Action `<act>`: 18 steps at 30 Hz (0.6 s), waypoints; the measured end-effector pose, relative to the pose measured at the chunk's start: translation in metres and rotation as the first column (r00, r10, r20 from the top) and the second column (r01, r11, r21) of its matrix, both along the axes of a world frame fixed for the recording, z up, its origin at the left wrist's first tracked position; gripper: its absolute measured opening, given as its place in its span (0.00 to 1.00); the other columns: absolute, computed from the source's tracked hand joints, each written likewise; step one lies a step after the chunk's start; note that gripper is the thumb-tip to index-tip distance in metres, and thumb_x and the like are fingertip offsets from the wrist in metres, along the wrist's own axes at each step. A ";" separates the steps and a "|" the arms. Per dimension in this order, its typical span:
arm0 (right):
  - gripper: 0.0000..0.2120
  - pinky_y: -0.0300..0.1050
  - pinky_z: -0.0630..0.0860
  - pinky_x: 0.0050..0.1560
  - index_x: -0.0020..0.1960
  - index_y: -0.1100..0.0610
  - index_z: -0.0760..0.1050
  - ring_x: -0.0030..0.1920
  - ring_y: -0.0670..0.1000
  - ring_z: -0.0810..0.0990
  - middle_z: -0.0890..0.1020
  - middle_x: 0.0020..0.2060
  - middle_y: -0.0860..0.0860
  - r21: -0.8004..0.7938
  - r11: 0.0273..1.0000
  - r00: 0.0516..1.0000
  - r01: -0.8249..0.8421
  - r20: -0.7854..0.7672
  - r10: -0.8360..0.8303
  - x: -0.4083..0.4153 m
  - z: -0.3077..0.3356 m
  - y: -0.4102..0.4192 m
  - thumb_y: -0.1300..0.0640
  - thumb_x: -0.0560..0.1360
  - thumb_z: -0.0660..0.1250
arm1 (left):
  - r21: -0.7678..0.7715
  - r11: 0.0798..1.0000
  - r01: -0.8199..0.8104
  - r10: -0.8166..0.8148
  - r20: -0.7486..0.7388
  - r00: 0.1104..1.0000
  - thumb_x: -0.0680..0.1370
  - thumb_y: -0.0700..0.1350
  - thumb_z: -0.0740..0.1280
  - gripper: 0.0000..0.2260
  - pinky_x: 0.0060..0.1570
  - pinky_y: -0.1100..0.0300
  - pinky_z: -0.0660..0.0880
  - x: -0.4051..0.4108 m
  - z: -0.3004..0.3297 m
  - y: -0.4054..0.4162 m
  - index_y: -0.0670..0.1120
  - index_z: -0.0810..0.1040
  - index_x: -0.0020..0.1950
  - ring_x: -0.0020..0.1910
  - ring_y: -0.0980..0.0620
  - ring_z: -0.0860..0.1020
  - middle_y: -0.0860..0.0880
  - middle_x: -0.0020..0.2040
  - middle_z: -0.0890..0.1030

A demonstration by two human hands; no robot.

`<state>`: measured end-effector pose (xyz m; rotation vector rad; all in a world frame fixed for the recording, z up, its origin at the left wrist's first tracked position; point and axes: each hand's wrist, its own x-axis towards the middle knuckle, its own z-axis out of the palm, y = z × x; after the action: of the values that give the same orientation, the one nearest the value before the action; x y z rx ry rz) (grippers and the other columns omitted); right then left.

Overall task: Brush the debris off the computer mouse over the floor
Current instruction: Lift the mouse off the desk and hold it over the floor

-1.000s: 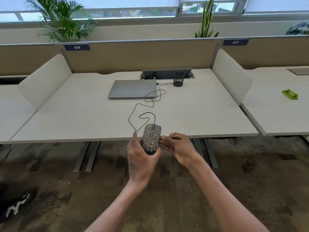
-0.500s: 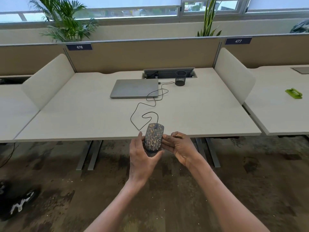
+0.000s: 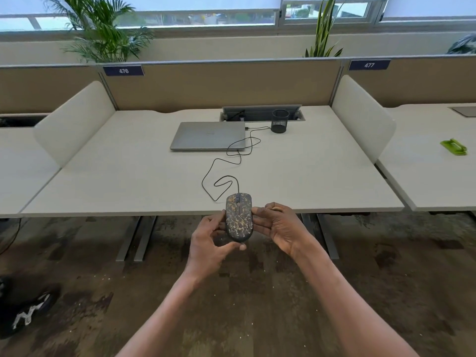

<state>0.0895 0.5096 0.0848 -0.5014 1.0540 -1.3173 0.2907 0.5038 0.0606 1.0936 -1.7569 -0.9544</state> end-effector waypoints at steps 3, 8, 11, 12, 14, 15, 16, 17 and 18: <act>0.12 0.54 0.85 0.48 0.38 0.58 0.75 0.44 0.60 0.88 0.86 0.45 0.62 -0.002 1.000 1.000 -0.019 0.006 0.019 0.000 -0.001 0.000 0.67 0.67 0.77 | 0.015 1.000 0.019 -0.018 -0.030 0.999 0.60 0.60 0.82 0.36 0.58 0.60 0.81 0.003 -0.001 -0.001 0.70 0.73 0.65 0.53 0.55 0.83 0.51 0.56 0.79; 0.13 0.51 0.85 0.42 0.38 0.57 0.74 0.44 0.60 0.88 0.87 0.44 0.61 -0.006 0.999 0.998 -0.036 0.053 0.036 0.003 -0.004 0.000 0.66 0.65 0.78 | 0.123 0.991 0.049 -0.039 -0.082 0.996 0.59 0.58 0.84 0.41 0.62 0.51 0.79 0.009 -0.005 -0.004 0.54 0.76 0.69 0.60 0.53 0.83 0.50 0.61 0.83; 0.12 0.51 0.86 0.43 0.38 0.58 0.74 0.44 0.59 0.87 0.86 0.45 0.61 0.003 0.999 0.998 -0.037 0.054 0.037 0.005 -0.006 0.000 0.66 0.66 0.77 | 0.200 0.977 0.074 -0.054 -0.105 0.993 0.57 0.55 0.85 0.44 0.64 0.49 0.79 0.012 -0.006 -0.004 0.48 0.74 0.70 0.61 0.53 0.82 0.49 0.62 0.83; 0.11 0.51 0.86 0.45 0.38 0.58 0.74 0.44 0.59 0.87 0.86 0.46 0.62 0.006 0.999 0.998 -0.041 0.051 0.040 0.006 -0.006 0.000 0.67 0.68 0.77 | 0.214 0.974 0.082 -0.061 -0.102 0.993 0.56 0.55 0.86 0.45 0.64 0.52 0.79 0.013 -0.004 -0.004 0.50 0.73 0.70 0.61 0.55 0.82 0.50 0.62 0.82; 0.11 0.52 0.86 0.47 0.39 0.58 0.75 0.45 0.60 0.87 0.86 0.47 0.62 0.005 0.998 0.997 -0.059 0.044 0.059 0.005 -0.006 0.001 0.68 0.70 0.75 | 0.237 0.966 0.102 -0.084 -0.085 0.993 0.55 0.54 0.85 0.52 0.63 0.60 0.78 0.014 0.000 -0.005 0.51 0.66 0.75 0.62 0.60 0.80 0.52 0.65 0.79; 0.10 0.52 0.86 0.47 0.39 0.58 0.75 0.46 0.60 0.87 0.86 0.48 0.62 0.001 0.997 0.997 -0.072 0.042 0.072 0.005 -0.006 0.001 0.68 0.71 0.75 | 0.253 0.961 0.116 -0.100 -0.075 0.992 0.54 0.54 0.85 0.57 0.63 0.64 0.77 0.015 0.001 -0.006 0.50 0.61 0.78 0.63 0.61 0.80 0.53 0.66 0.77; 0.10 0.51 0.86 0.46 0.39 0.58 0.75 0.47 0.60 0.87 0.86 0.48 0.62 -0.003 0.996 0.995 -0.085 0.042 0.085 0.005 -0.006 0.002 0.68 0.70 0.75 | 0.269 0.954 0.134 -0.121 -0.065 0.990 0.54 0.54 0.85 0.62 0.62 0.66 0.76 0.016 0.003 -0.008 0.50 0.56 0.81 0.63 0.62 0.79 0.54 0.66 0.76; 0.10 0.50 0.86 0.45 0.40 0.58 0.76 0.47 0.60 0.87 0.86 0.49 0.62 -0.006 0.995 0.994 -0.096 0.041 0.097 0.005 -0.005 0.002 0.68 0.70 0.76 | 0.282 0.947 0.155 -0.146 -0.053 0.988 0.53 0.54 0.85 0.64 0.62 0.67 0.76 0.017 0.005 -0.010 0.50 0.52 0.82 0.62 0.63 0.79 0.55 0.65 0.76; 0.10 0.50 0.85 0.44 0.40 0.58 0.76 0.47 0.60 0.87 0.86 0.49 0.62 -0.008 0.994 0.994 -0.105 0.039 0.105 0.005 -0.005 0.002 0.67 0.69 0.76 | 0.287 0.942 0.174 -0.171 -0.037 0.985 0.53 0.55 0.85 0.66 0.61 0.67 0.76 0.018 0.007 -0.011 0.51 0.49 0.83 0.62 0.63 0.79 0.55 0.65 0.76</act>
<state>0.0944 0.5120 0.0799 -0.5263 0.9790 -1.2331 0.3083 0.4924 0.0678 1.1234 -1.7626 -1.3583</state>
